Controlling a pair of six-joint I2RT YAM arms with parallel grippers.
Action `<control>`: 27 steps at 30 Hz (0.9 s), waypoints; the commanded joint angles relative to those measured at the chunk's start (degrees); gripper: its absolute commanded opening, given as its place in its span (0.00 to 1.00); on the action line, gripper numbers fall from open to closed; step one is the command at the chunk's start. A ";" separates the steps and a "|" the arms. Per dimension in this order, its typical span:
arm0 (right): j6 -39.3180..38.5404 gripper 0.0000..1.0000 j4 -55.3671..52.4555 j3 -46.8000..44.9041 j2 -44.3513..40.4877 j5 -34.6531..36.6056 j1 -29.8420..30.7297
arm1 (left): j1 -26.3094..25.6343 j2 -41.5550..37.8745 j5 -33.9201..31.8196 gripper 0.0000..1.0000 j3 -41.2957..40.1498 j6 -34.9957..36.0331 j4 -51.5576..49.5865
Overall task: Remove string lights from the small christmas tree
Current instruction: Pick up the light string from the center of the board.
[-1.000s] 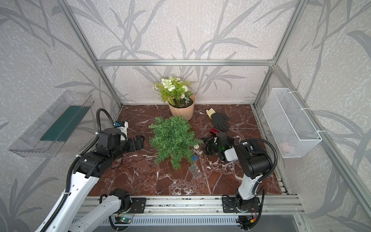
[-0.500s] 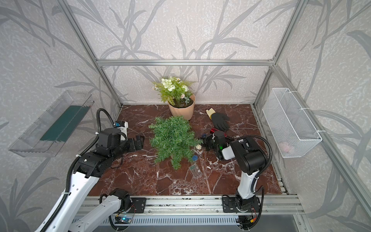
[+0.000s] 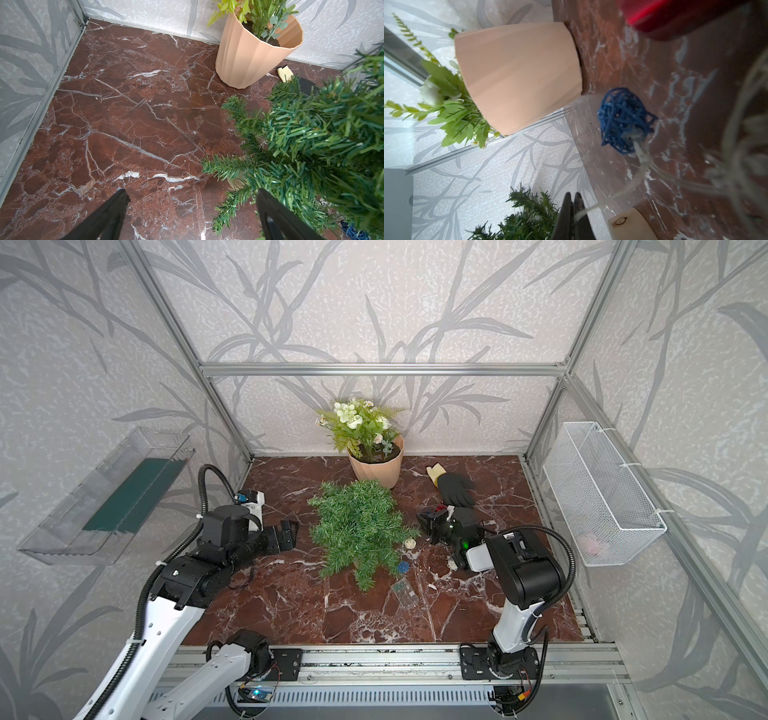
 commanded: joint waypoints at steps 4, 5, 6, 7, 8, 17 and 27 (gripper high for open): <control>-6.91 0.00 -7.47 4.36 -8.95 -2.60 -1.71 | 0.34 -0.69 -1.32 0.97 -0.58 0.01 -1.04; -8.14 0.00 -9.54 4.93 -10.22 -2.60 -1.98 | 0.34 -0.62 -1.33 0.97 -0.60 -0.06 -1.04; -9.27 0.00 -11.51 5.58 -11.61 -2.68 -2.12 | 0.34 -0.65 -1.31 0.97 -0.69 -0.07 -0.95; -10.59 0.00 -13.75 6.29 -13.06 -2.77 -2.31 | 0.34 -0.62 -1.25 0.97 -0.77 -0.08 -0.87; -11.91 0.00 -15.10 7.06 -14.36 -2.94 -2.43 | 0.34 -0.69 -1.19 0.97 -0.84 -0.08 -0.78; -18.82 0.00 -26.56 11.27 -21.17 -4.22 -2.71 | 0.34 -0.40 -0.62 0.97 -1.31 -0.34 -0.07; -27.96 0.00 -39.38 16.11 -28.88 -3.64 -2.70 | 0.34 -1.06 -1.09 0.97 -1.23 -0.34 -0.77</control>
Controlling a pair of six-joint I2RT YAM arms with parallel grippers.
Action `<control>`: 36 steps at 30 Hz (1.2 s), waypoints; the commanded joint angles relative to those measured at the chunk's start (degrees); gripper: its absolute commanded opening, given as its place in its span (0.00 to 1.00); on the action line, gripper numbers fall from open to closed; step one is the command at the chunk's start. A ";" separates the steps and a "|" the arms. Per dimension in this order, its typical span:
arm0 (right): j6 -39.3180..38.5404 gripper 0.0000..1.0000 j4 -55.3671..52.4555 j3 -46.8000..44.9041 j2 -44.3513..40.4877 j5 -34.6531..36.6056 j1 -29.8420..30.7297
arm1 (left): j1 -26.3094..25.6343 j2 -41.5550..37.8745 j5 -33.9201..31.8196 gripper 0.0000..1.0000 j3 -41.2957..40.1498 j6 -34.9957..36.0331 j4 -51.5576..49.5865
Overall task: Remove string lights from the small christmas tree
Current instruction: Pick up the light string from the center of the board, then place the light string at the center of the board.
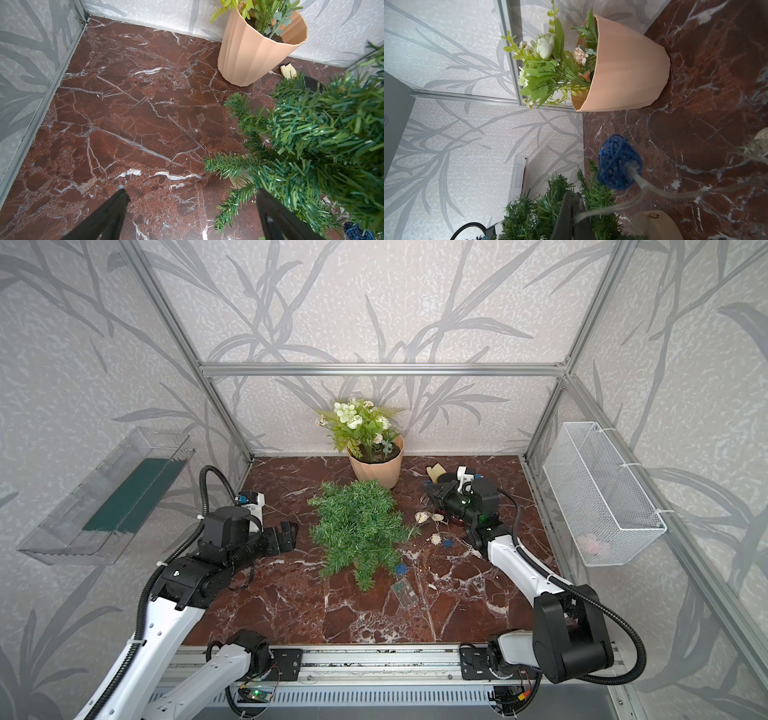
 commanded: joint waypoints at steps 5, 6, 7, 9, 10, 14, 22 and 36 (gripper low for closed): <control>-9.29 0.00 -10.94 2.83 -8.69 0.36 -0.12 | 0.34 -0.99 -0.59 0.97 -0.79 -0.53 -0.28; -9.79 0.00 -11.75 2.75 -9.46 0.37 -0.12 | 0.34 -1.02 -0.56 0.97 -0.76 -0.57 -0.27; -10.56 0.00 -12.86 2.50 -10.56 0.45 -0.12 | 0.34 -0.99 -0.48 0.97 -0.82 -0.58 -0.19; -11.50 0.00 -14.75 1.77 -12.54 0.63 -0.14 | 0.34 -1.04 -0.39 0.97 -0.80 -0.69 -0.10; -11.87 0.00 -15.42 1.16 -13.61 0.72 -0.17 | 0.34 -1.10 -0.26 0.97 -0.84 -0.75 -0.10; -13.32 0.00 -18.40 -0.81 -17.65 0.89 -0.34 | 0.34 -1.17 -0.24 0.97 -0.94 -0.72 -0.01; -14.61 0.00 -23.46 -3.92 -24.35 3.37 -2.01 | 0.34 -1.58 -0.33 0.97 -1.18 -0.67 -0.10; -16.33 0.00 -36.77 -9.93 -33.25 3.38 -17.28 | 0.34 -2.45 -1.92 0.98 -1.68 0.38 -0.83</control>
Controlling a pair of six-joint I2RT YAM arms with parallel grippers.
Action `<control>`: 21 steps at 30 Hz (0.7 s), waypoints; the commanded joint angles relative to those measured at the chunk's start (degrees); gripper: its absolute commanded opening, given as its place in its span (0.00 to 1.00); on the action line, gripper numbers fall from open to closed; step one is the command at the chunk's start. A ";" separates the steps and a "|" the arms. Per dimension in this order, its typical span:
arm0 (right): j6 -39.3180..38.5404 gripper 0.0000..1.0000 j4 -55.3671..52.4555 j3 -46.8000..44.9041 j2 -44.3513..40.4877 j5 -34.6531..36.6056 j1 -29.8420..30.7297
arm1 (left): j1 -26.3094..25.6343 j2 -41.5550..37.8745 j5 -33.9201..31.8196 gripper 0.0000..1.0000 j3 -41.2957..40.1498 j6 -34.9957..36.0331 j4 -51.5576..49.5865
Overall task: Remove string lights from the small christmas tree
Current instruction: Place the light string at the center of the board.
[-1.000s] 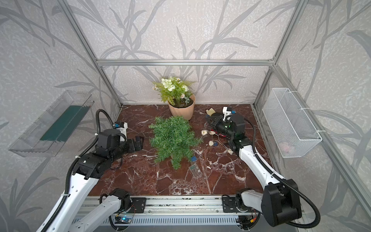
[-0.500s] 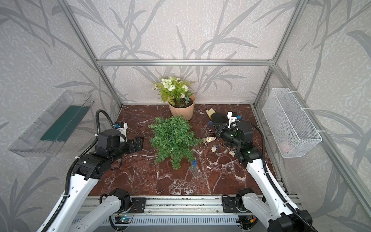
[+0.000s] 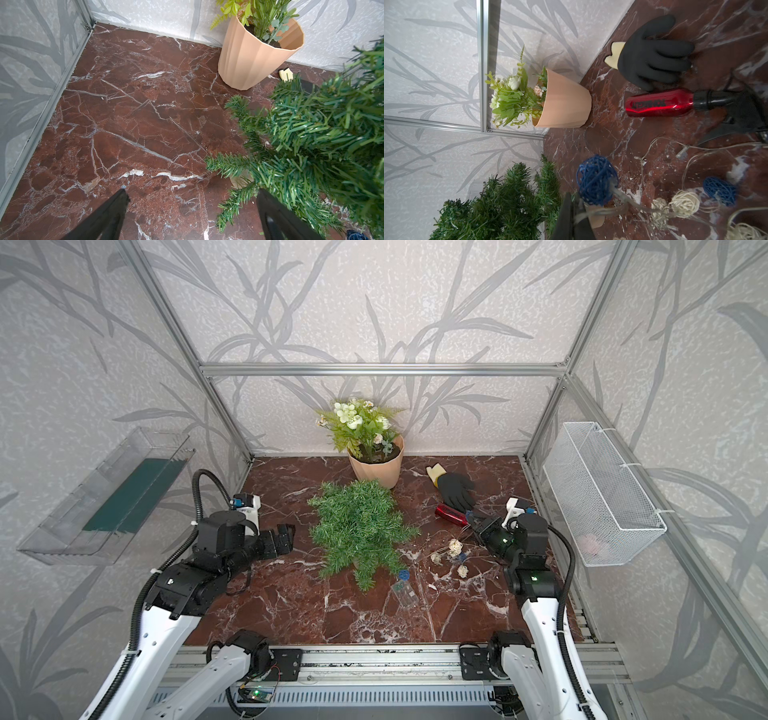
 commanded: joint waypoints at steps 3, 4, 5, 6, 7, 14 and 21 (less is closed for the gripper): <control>-2.43 0.00 -3.97 -0.08 -1.67 -0.56 -2.00 | 0.34 0.10 -1.13 0.98 -1.25 0.14 -0.17; -2.54 0.00 -4.01 -0.24 -2.09 -0.51 -2.11 | 0.32 0.14 -1.25 0.98 -1.35 0.22 -0.12; -2.71 0.00 -4.61 -0.22 -2.66 -0.07 -2.20 | 0.34 0.12 -1.34 0.97 -1.44 0.30 -0.08; -2.88 0.00 -5.22 -0.30 -3.26 0.60 -2.29 | 0.34 0.10 -1.50 0.98 -1.48 0.38 -0.08; -3.29 0.00 -5.86 -0.46 -4.17 1.59 -2.37 | 0.34 0.05 -1.65 0.97 -1.46 0.49 -0.16; -6.01 0.00 -1.84 -1.00 -8.57 -2.15 -2.73 | 0.33 -0.15 -2.51 0.97 -1.92 1.02 -0.21; -9.54 0.00 1.84 -2.75 -9.20 -13.01 -2.69 | 0.29 0.30 -1.63 0.97 -3.22 0.50 1.89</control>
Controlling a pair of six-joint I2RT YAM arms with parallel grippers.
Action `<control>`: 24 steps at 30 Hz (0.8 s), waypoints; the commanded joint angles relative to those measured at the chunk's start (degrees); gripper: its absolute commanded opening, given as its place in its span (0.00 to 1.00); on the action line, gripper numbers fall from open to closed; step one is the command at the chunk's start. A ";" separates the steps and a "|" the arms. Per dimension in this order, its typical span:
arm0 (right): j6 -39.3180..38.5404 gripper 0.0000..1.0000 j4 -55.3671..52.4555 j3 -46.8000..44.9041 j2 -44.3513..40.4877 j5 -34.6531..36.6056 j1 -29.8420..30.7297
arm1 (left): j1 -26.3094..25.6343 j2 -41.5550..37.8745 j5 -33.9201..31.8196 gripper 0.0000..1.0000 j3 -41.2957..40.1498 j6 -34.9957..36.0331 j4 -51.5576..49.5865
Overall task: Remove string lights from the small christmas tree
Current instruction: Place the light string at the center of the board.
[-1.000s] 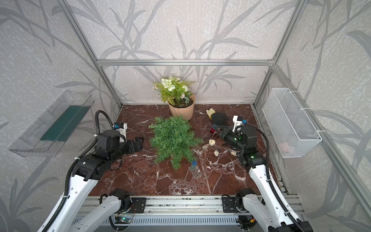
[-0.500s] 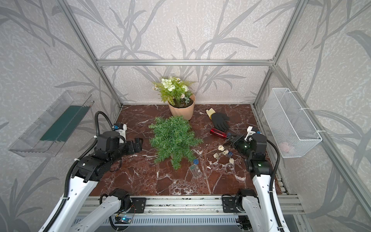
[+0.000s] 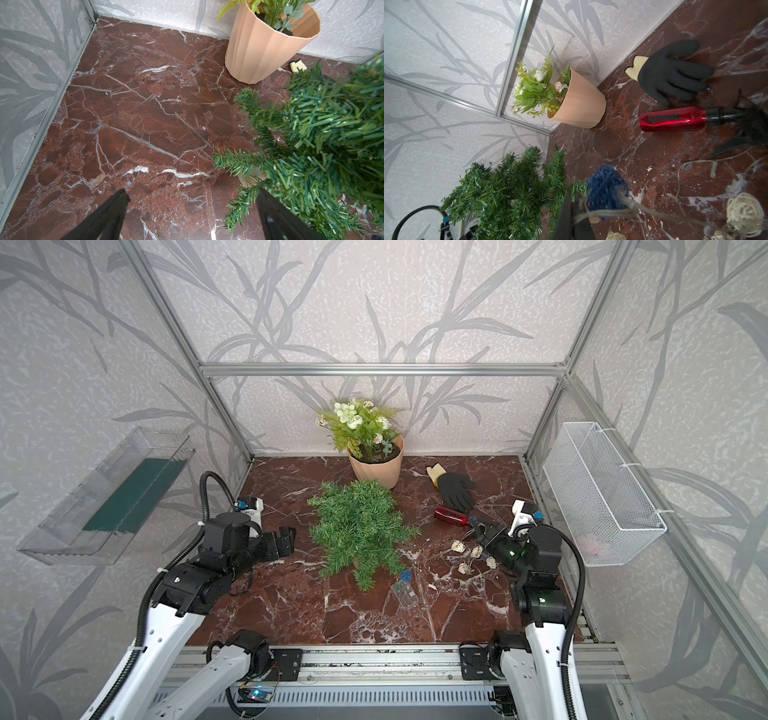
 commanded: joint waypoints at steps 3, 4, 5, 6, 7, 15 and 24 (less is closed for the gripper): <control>-3.73 0.00 3.22 -3.81 -0.47 -10.76 0.60 | 0.33 0.31 0.17 0.97 -1.10 -0.40 1.61; -5.25 0.00 1.22 -4.06 -0.56 -10.69 1.48 | 0.34 0.35 0.14 0.97 -1.04 -0.45 1.54; -7.49 0.00 -1.72 -3.98 -0.57 -9.86 2.70 | 0.34 0.15 0.12 0.97 -1.14 -0.44 1.53; -9.89 0.00 -4.68 -3.81 -0.48 -8.53 4.21 | 0.34 0.12 0.04 0.97 -1.12 -0.45 1.53; -12.10 0.00 -7.22 -3.80 -0.26 -6.83 6.02 | 0.34 0.02 -0.12 0.98 -1.21 -0.45 1.53; -18.55 0.00 -14.64 -5.20 6.53 12.93 21.07 | 0.34 -0.22 0.67 0.98 -1.51 -1.06 1.71; -19.37 0.34 -12.18 -2.70 14.77 20.62 25.08 | 0.34 -1.23 -0.38 0.98 -1.29 -0.56 0.23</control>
